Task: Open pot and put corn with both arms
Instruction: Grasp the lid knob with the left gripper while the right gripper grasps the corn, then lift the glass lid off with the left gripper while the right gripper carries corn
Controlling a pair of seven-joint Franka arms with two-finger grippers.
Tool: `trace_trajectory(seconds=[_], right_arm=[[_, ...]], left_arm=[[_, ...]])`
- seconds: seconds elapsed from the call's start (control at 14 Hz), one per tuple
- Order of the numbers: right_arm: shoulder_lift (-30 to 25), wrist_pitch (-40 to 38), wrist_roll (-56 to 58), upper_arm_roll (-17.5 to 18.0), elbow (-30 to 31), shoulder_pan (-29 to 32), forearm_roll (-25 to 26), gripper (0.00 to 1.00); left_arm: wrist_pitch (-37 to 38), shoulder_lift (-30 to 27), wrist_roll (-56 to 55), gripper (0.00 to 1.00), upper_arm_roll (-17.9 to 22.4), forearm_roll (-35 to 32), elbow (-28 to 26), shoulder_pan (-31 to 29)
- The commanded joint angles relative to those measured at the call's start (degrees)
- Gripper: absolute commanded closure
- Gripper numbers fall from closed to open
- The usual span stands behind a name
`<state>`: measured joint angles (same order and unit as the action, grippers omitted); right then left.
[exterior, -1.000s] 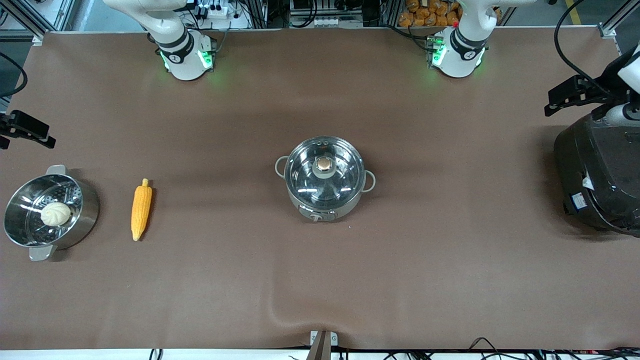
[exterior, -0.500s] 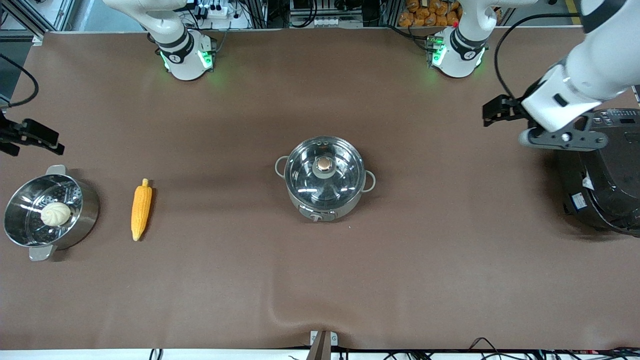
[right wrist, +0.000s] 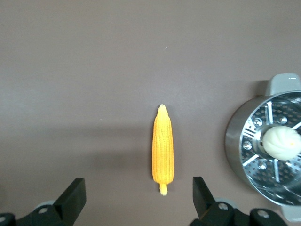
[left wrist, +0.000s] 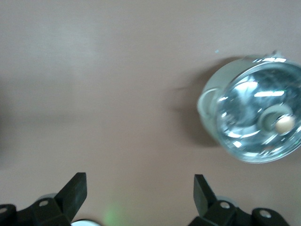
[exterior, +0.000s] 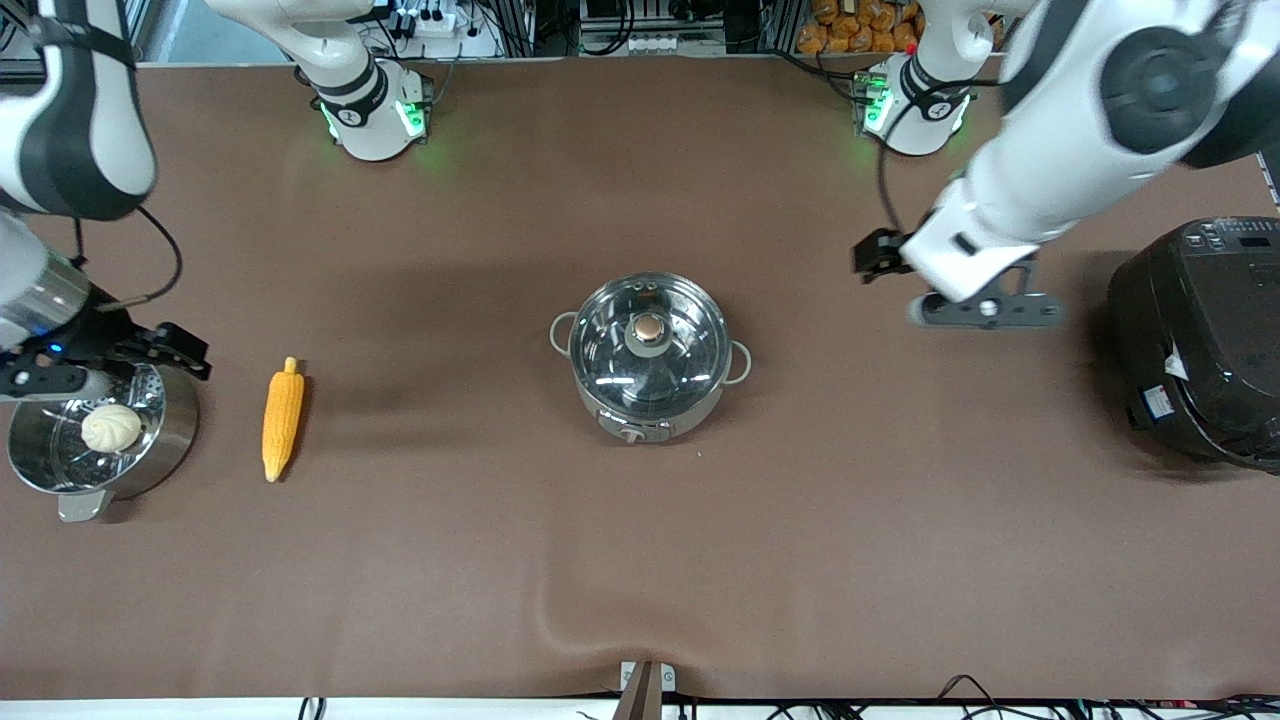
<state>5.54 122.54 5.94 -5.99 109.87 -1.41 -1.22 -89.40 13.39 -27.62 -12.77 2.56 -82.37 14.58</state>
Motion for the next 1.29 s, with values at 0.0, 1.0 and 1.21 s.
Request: trace_trajectory(seconds=[0.0, 1.0, 1.21], right_arm=[[1.7, 9.8, -0.4, 0.0, 7.3, -0.3, 0.3, 0.00], [20.3, 38.5, 6.5, -0.1, 15.6, 2.7, 0.3, 0.00], [23.6, 38.7, 6.5, -0.1, 14.5, 2.6, 0.3, 0.00]], left_arm=[[-5.8, 6.0, -10.2, 0.00, 0.5, -0.7, 2.5, 7.0], [-25.1, 23.7, -30.4, 0.00, 0.9, -11.1, 4.3, 24.0], [-25.3, 23.7, -34.0, 1.00, 0.7, -10.9, 4.3, 23.9]])
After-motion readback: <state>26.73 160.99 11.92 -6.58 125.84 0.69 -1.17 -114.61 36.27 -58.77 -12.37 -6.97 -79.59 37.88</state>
